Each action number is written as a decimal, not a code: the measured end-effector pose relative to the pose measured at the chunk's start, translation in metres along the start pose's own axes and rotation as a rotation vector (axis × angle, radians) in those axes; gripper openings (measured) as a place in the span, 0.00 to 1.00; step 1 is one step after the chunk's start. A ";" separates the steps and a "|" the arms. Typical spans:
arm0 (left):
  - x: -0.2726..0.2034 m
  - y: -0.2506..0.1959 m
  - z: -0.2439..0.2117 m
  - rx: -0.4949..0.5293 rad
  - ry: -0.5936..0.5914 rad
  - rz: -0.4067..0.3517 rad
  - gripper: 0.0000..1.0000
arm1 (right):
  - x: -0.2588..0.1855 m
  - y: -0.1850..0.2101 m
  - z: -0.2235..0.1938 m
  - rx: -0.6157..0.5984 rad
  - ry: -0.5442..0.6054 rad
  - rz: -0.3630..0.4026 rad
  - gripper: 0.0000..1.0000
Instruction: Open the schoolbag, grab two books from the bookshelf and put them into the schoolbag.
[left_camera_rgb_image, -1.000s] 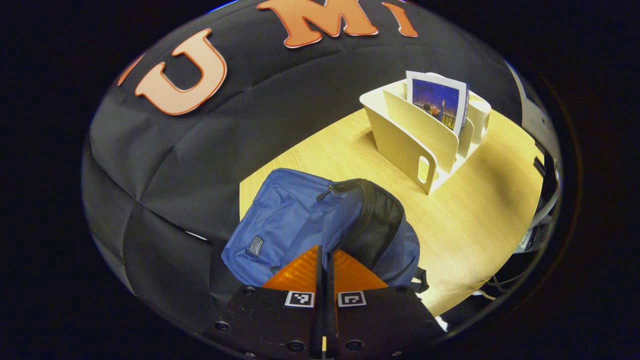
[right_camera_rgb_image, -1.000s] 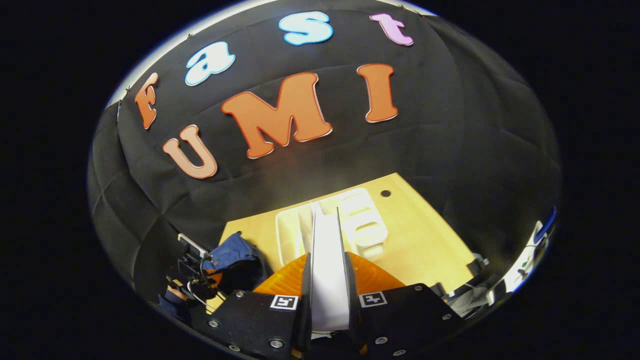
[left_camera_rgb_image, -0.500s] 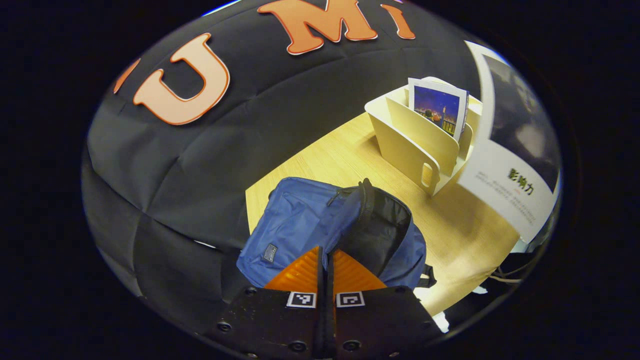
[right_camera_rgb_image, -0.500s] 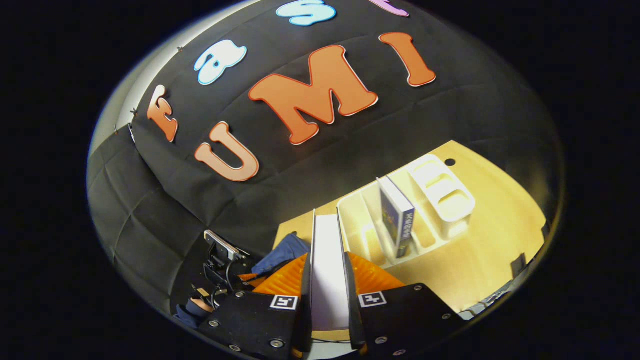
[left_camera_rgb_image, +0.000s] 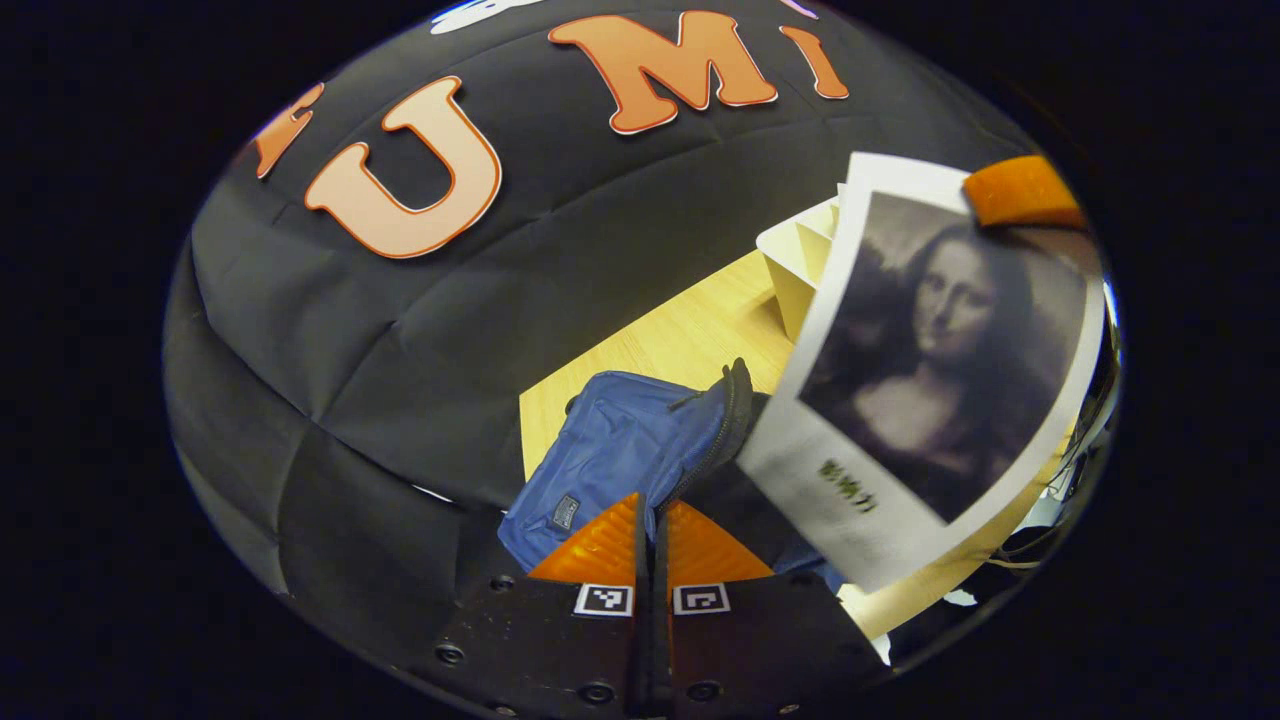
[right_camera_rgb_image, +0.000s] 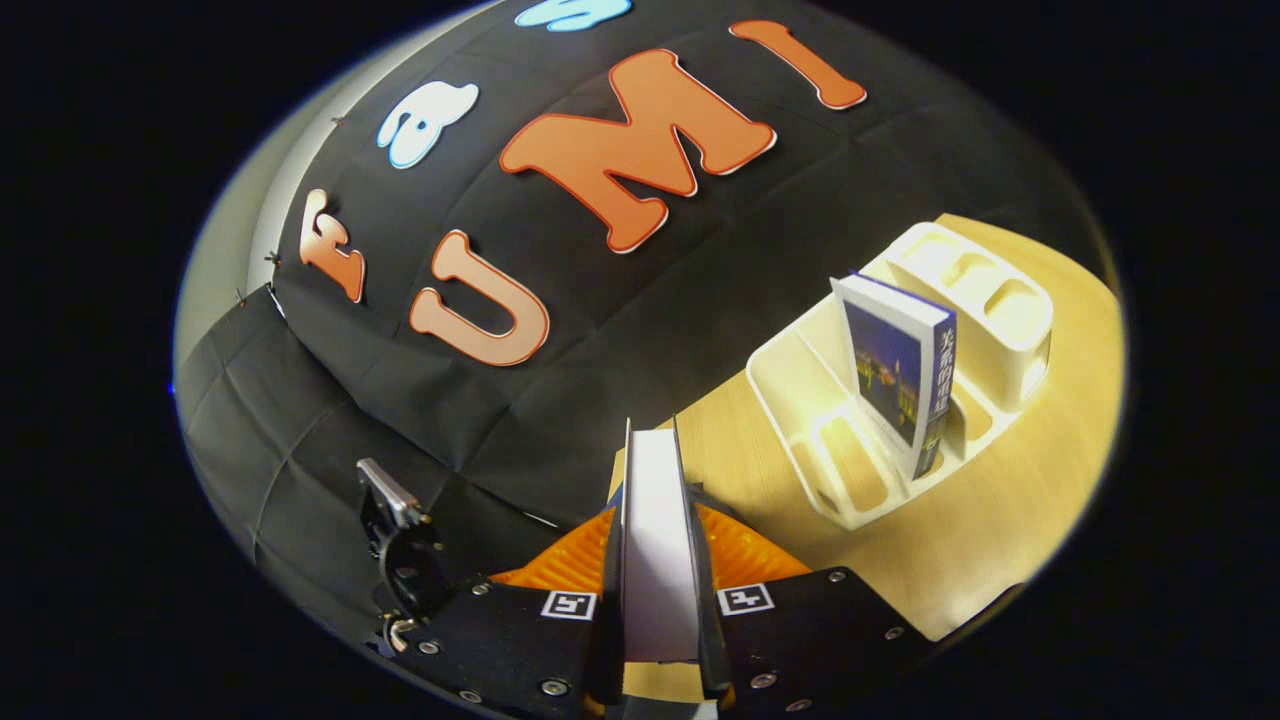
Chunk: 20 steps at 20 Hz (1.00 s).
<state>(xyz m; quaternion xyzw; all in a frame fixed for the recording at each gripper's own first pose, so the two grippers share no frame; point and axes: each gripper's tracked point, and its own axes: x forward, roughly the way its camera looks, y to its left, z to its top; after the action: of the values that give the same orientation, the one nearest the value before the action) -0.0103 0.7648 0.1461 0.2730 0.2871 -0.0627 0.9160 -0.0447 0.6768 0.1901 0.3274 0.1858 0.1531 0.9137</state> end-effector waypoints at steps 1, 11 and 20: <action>0.000 0.001 0.002 -0.001 -0.013 0.010 0.01 | 0.011 0.001 -0.004 0.000 -0.016 0.002 0.29; -0.004 -0.004 0.001 -0.110 -0.101 0.028 0.00 | 0.095 -0.018 -0.050 0.082 -0.055 -0.082 0.29; -0.005 -0.015 0.009 -0.121 -0.178 -0.003 0.01 | 0.157 -0.010 -0.110 0.194 0.024 -0.108 0.30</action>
<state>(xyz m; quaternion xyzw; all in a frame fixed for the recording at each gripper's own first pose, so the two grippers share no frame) -0.0139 0.7473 0.1480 0.2100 0.2083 -0.0708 0.9526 0.0472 0.7923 0.0675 0.4022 0.2278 0.0890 0.8823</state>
